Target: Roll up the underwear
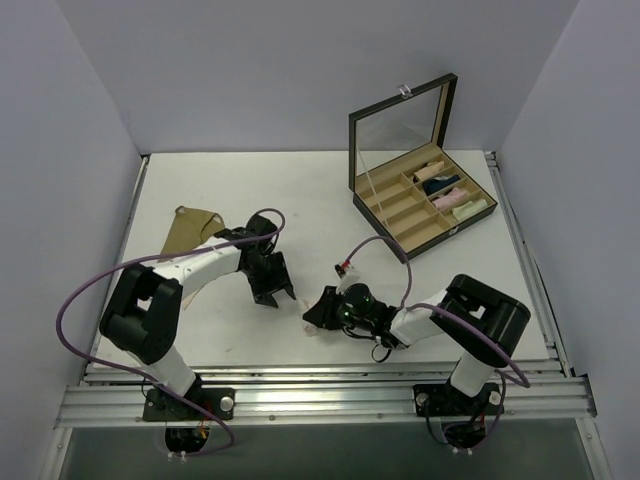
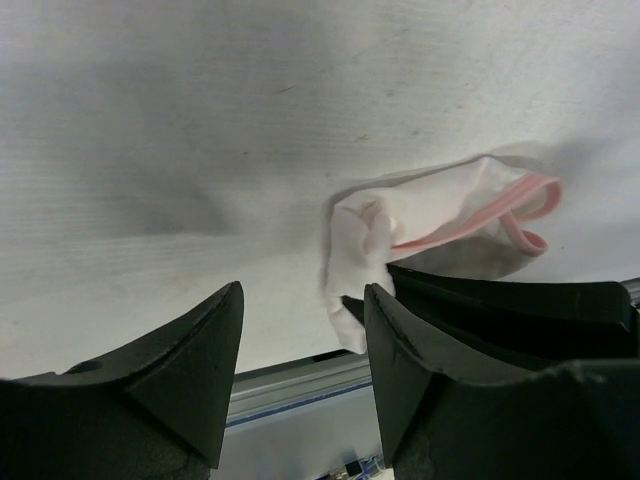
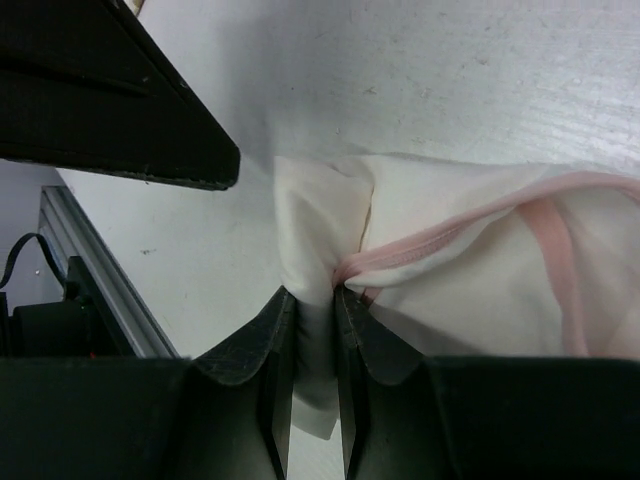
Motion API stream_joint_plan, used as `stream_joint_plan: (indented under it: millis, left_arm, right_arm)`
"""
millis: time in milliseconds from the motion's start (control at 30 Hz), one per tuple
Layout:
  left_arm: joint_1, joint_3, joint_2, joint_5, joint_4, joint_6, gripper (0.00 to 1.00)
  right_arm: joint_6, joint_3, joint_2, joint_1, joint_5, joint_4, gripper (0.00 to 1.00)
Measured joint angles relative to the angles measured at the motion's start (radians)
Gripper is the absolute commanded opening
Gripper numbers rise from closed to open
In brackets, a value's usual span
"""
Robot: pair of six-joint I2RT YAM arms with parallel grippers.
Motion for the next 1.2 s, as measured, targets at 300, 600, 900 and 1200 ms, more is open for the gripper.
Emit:
stream_joint_plan:
  millis: [300,600,900,1200]
  left_arm:
    - [-0.029,-0.013,0.027,0.059,0.143,-0.005,0.60]
    - [-0.042,-0.039,0.116,0.098,0.188,-0.005,0.22]
    - [-0.082,0.077,0.192,0.084,0.112,0.037,0.02]
    - [-0.119,0.187,0.226,-0.079,-0.123,0.041,0.02]
  right_arm:
    - [0.019,0.006,0.128,-0.046,-0.130,0.205,0.02]
    - [0.013,0.027,0.149,-0.065,-0.166,0.207,0.13]
    - [-0.105,0.166,-0.026,-0.058,-0.085,-0.293,0.43]
    - [-0.269,0.377,-0.132,0.084,0.191,-0.728,0.47]
